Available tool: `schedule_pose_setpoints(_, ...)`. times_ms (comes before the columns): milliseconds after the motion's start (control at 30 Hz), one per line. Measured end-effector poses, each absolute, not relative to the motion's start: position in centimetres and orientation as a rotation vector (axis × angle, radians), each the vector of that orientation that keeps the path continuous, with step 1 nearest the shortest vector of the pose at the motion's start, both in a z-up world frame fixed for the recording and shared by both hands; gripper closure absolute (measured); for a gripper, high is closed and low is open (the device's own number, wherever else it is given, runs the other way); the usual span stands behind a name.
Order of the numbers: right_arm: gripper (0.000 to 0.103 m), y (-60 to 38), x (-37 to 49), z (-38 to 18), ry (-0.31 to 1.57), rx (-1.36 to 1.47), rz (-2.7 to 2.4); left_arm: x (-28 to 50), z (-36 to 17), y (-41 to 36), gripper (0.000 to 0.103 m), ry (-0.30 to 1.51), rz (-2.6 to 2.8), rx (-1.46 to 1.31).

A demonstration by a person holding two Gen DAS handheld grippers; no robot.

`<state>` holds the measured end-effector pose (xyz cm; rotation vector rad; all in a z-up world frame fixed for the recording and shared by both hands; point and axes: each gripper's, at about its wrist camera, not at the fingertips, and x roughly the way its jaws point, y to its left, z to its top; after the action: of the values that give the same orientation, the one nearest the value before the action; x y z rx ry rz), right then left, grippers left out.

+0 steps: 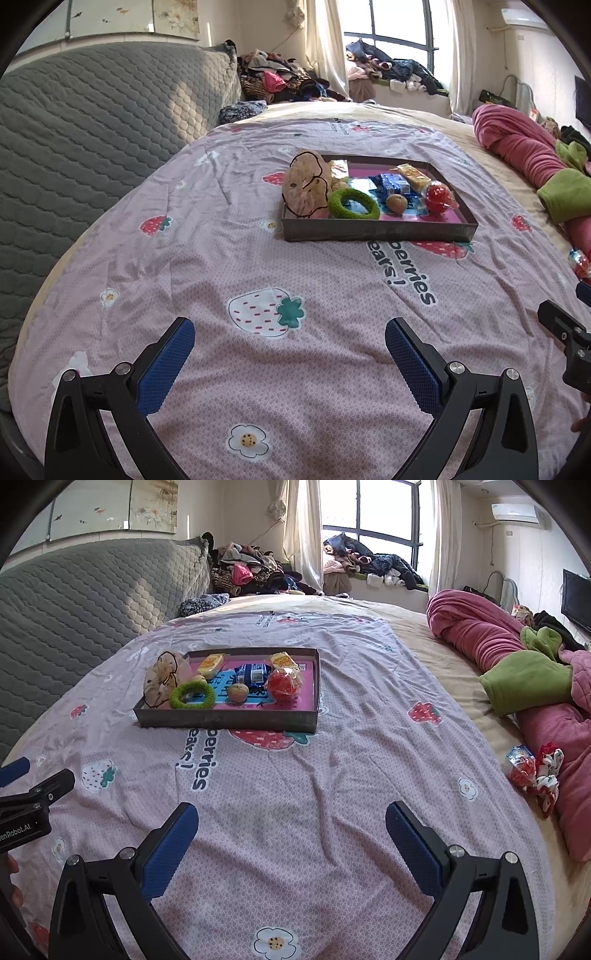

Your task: Organize objects

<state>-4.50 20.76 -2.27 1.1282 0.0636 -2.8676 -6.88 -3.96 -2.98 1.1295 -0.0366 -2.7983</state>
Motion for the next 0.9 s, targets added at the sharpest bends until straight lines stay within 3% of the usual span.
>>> schedule_pose_setpoints(900,0.001,21.6,-4.3,-6.7,0.060,1.188,-2.877,-7.6,-6.7,-4.5,0.000,-0.094,-2.746,1.106)
